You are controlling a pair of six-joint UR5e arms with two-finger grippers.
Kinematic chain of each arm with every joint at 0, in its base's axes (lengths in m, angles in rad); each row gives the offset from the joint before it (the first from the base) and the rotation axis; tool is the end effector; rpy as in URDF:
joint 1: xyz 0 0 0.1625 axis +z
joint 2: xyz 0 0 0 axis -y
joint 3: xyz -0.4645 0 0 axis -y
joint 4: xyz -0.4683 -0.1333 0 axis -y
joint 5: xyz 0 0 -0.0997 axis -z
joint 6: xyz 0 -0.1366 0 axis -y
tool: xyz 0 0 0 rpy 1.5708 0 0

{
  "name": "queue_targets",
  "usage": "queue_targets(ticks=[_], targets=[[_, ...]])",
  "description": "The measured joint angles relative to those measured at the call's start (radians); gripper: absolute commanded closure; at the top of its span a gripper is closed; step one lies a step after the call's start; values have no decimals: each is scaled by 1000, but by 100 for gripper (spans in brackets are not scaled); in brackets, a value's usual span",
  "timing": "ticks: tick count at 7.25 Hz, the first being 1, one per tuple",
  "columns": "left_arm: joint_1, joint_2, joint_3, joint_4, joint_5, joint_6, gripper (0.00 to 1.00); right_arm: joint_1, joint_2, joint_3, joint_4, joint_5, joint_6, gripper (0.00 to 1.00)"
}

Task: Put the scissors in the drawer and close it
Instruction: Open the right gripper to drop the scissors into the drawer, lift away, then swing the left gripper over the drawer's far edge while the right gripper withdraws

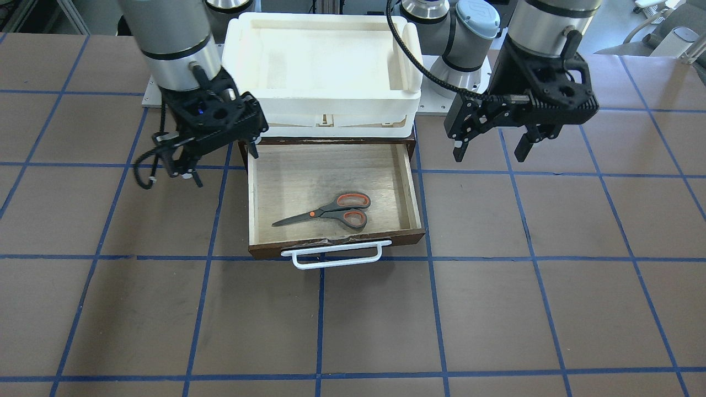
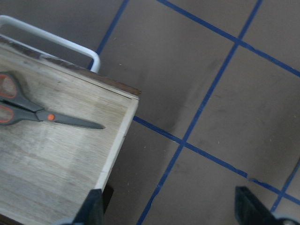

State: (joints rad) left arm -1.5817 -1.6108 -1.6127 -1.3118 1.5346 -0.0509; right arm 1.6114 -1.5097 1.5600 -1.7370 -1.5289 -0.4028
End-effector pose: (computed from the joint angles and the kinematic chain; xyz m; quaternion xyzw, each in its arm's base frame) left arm -0.1449 -0.6060 0.4715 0.0183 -0.9958 0.0878 0.0207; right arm 0.1637 -0.6047 0.4786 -0.2207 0.9734 -0.0607 0.0101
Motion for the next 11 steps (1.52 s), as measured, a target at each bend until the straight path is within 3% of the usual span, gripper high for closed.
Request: queue_targets(ticks=[3, 7, 11], targets=[[-51, -99, -53, 179, -6, -15, 0, -147, -67, 10, 80, -8, 43, 0], [-215, -344, 199, 221, -4, -233, 1, -171, -108, 18, 121, -6, 235, 0], [-264, -515, 316, 208, -1, -286, 2, -96, -112, 24, 111, -64, 323, 0]])
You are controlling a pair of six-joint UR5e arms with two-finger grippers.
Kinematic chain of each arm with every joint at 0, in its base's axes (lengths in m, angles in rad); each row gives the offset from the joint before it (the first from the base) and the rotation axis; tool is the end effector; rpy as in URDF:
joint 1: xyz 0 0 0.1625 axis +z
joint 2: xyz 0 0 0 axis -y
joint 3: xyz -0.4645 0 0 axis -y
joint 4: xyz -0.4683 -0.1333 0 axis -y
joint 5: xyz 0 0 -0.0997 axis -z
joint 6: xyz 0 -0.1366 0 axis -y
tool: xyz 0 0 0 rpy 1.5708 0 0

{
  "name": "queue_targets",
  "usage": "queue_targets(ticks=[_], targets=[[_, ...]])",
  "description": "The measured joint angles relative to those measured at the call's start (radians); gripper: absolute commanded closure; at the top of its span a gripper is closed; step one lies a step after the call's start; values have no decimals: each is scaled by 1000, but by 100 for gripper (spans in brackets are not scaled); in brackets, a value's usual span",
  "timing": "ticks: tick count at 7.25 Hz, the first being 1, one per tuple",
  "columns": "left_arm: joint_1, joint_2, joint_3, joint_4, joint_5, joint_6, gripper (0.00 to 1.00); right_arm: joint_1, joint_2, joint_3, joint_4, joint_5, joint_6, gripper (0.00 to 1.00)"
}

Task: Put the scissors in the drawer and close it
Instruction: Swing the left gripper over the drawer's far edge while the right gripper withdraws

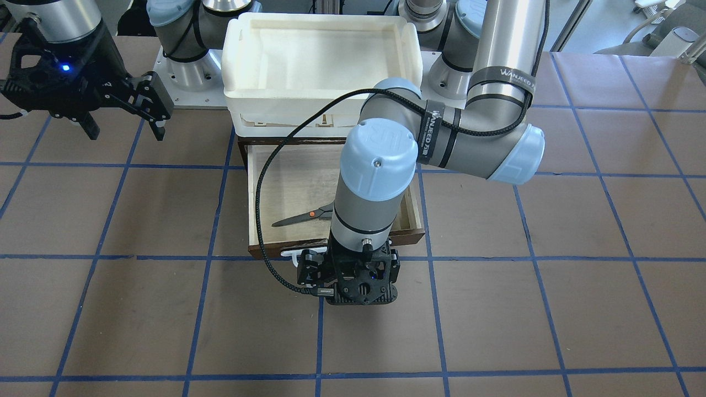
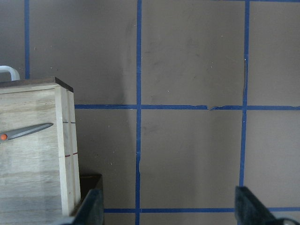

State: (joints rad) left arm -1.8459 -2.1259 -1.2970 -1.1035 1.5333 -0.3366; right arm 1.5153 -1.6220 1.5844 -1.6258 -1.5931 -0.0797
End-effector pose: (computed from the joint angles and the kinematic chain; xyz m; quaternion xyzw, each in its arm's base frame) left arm -0.3554 -0.7496 0.3115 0.0289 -0.9951 0.0829 0.0458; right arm 0.0992 -0.5625 0.5172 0.0116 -0.9988 0.0454 0.0142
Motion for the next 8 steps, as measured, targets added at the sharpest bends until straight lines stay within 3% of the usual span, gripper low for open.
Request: queue_targets(ticks=[8], targets=[[5, -177, 30, -153, -12, -6, 1, 17, 4, 2, 9, -16, 28, 0]])
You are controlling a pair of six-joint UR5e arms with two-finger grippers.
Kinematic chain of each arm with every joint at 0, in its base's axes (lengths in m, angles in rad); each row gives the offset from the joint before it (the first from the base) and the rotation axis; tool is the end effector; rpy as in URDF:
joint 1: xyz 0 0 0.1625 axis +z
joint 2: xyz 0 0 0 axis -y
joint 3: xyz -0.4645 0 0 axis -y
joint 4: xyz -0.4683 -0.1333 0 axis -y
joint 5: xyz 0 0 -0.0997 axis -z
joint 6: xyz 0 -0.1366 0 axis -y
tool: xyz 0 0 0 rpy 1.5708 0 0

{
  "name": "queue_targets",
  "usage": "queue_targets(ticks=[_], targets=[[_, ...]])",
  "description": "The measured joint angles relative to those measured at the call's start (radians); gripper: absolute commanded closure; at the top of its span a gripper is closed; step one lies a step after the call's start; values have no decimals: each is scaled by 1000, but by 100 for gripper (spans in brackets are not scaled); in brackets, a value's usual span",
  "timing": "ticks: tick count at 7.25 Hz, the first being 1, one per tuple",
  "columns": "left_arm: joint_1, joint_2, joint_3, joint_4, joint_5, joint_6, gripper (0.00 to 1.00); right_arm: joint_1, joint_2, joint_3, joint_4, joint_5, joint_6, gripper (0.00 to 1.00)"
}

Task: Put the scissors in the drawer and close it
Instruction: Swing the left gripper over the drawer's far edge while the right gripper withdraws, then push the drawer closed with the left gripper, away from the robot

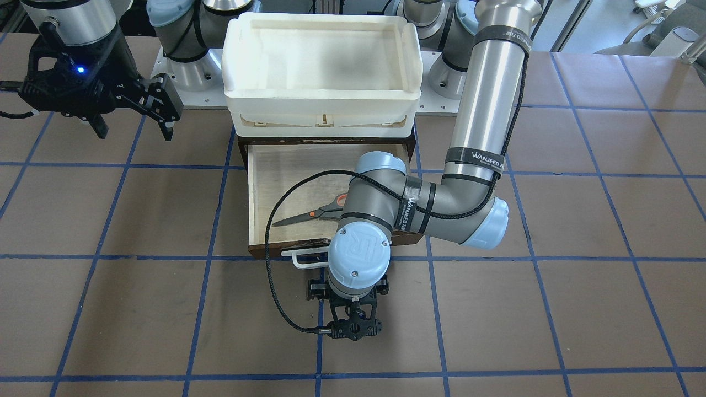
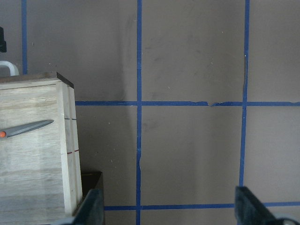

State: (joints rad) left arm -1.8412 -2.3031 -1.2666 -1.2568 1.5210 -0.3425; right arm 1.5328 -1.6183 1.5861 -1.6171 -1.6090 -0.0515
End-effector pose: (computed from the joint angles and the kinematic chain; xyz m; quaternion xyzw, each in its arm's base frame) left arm -0.3541 -0.7529 0.1666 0.0374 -0.9974 -0.0618 0.0065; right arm 0.1069 -0.5606 0.5133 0.0060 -0.9990 0.0383 0.0208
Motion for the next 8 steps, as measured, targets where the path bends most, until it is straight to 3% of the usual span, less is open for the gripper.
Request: queue_targets(ticks=[8], targets=[[-12, -3, 1, -171, -63, -22, 1, -4, -10, 0, 48, -28, 2, 0]])
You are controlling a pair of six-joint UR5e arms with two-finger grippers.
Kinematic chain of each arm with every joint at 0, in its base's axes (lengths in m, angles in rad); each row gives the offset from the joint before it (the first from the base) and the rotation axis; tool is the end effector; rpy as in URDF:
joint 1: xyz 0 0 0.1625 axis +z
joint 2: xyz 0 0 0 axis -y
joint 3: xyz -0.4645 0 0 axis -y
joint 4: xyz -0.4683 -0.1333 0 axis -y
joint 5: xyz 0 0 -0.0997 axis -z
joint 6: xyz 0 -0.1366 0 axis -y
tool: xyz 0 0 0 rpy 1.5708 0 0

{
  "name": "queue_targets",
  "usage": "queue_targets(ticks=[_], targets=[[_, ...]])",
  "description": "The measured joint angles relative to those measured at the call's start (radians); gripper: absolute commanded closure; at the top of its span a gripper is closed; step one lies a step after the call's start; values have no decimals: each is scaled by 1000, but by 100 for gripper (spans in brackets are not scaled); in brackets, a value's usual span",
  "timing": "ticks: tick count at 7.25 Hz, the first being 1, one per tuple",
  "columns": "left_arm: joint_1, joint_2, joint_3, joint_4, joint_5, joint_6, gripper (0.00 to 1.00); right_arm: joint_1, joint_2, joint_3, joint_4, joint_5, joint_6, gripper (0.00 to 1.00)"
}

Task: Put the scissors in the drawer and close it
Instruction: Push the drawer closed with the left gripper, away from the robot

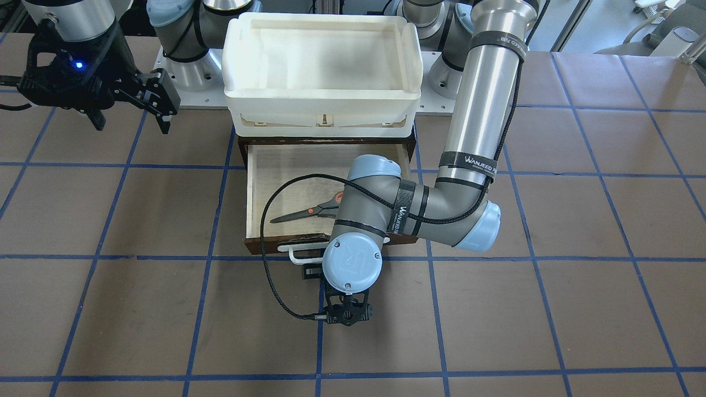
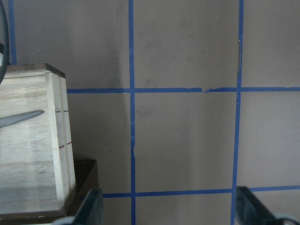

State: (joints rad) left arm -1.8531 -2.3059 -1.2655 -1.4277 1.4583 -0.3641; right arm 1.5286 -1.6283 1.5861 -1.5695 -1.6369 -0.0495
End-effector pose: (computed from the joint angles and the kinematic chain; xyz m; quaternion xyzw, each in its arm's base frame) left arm -0.3641 -0.7216 0.1535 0.0484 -0.9870 -0.1529 0.0075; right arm 0.1011 -0.5511 0.5139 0.0030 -0.9992 0.0189 0.0339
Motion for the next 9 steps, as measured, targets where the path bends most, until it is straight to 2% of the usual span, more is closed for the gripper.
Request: queue_targets(ticks=[9], targets=[[-15, 65, -9, -43, -10, -27, 1, 7, -20, -1, -1, 17, -18, 0]])
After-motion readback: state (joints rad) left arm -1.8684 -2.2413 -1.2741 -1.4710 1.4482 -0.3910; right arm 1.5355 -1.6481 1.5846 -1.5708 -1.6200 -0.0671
